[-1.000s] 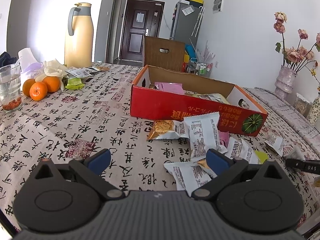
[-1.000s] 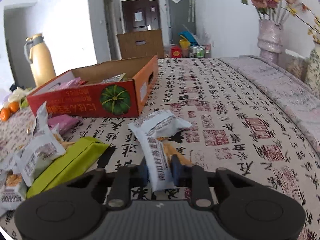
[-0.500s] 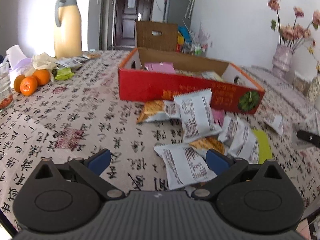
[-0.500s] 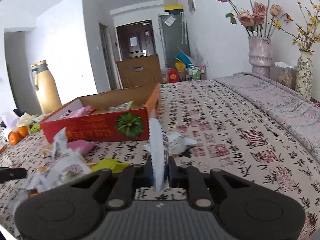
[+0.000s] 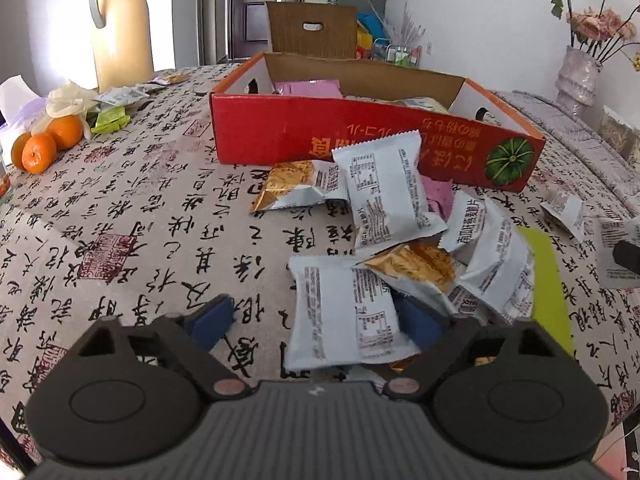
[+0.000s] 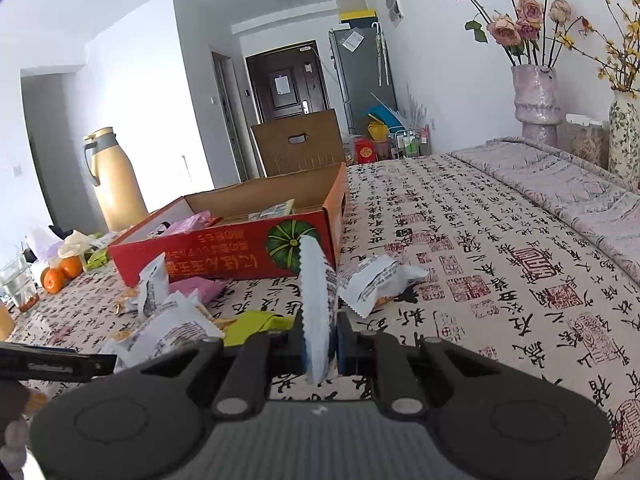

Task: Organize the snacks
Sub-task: 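Grasp a white printed packet with the right tool while the left tool grasps another white packet, then carry both white packets into the cardboard box and open both tools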

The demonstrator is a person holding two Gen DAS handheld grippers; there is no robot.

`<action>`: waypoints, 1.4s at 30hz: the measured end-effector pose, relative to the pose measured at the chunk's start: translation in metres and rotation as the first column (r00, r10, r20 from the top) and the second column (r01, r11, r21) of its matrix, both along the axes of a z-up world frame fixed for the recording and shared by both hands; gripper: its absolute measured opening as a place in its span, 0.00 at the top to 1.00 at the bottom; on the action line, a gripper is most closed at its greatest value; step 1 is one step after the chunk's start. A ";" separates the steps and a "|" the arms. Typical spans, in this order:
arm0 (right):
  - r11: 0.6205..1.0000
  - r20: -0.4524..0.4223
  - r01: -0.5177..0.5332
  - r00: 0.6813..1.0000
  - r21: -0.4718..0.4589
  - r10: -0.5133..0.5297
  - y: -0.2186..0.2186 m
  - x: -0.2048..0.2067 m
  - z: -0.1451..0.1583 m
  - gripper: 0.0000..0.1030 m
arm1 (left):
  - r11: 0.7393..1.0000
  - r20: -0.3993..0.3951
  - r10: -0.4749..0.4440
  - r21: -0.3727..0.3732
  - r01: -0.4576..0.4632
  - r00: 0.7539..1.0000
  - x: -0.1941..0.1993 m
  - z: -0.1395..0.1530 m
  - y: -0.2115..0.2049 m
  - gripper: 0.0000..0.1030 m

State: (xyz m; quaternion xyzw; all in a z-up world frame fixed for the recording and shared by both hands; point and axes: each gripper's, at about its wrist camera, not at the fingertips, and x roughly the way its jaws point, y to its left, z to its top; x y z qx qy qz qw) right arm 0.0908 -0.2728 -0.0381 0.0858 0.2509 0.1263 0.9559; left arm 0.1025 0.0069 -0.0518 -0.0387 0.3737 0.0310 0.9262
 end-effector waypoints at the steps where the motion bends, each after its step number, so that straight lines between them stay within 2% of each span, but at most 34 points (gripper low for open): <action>1: 1.000 -0.001 -0.001 1.000 0.001 0.001 0.000 0.000 0.000 0.88 | 1.000 0.001 0.001 -0.001 -0.001 1.000 0.000 0.000 0.000 0.15; 5: 1.000 -0.004 -0.004 1.000 0.007 0.004 -0.001 0.000 -0.002 0.88 | 1.000 0.014 0.006 0.006 -0.006 1.000 -0.002 0.001 0.001 0.30; 7: 1.000 -0.006 -0.007 1.000 0.008 0.007 0.000 0.000 -0.003 0.88 | 1.000 0.022 0.004 0.015 -0.004 1.000 -0.002 0.002 0.001 0.45; 9: 1.000 -0.006 -0.010 1.000 0.009 0.010 0.000 -0.001 -0.003 0.88 | 1.000 0.033 0.000 0.014 -0.001 0.999 -0.004 0.002 0.001 0.51; 13: 1.000 -0.003 -0.008 1.000 0.012 0.008 0.000 -0.001 -0.002 0.88 | 1.000 0.050 -0.004 0.004 0.003 0.999 -0.007 0.002 0.005 0.56; 19: 1.000 0.004 0.000 1.000 0.014 -0.001 -0.001 -0.002 0.000 0.88 | 1.000 0.066 -0.002 -0.012 0.003 0.998 -0.012 0.005 0.012 0.58; 29: 1.000 0.028 -0.020 0.999 0.017 0.020 0.010 0.005 0.010 0.88 | 1.000 0.137 -0.014 0.007 0.014 0.991 -0.011 0.025 0.014 0.58; 42: 0.999 0.117 -0.040 0.992 0.025 0.037 0.023 0.039 0.037 0.88 | 0.998 0.274 -0.041 0.051 0.028 0.961 0.018 0.073 0.014 0.58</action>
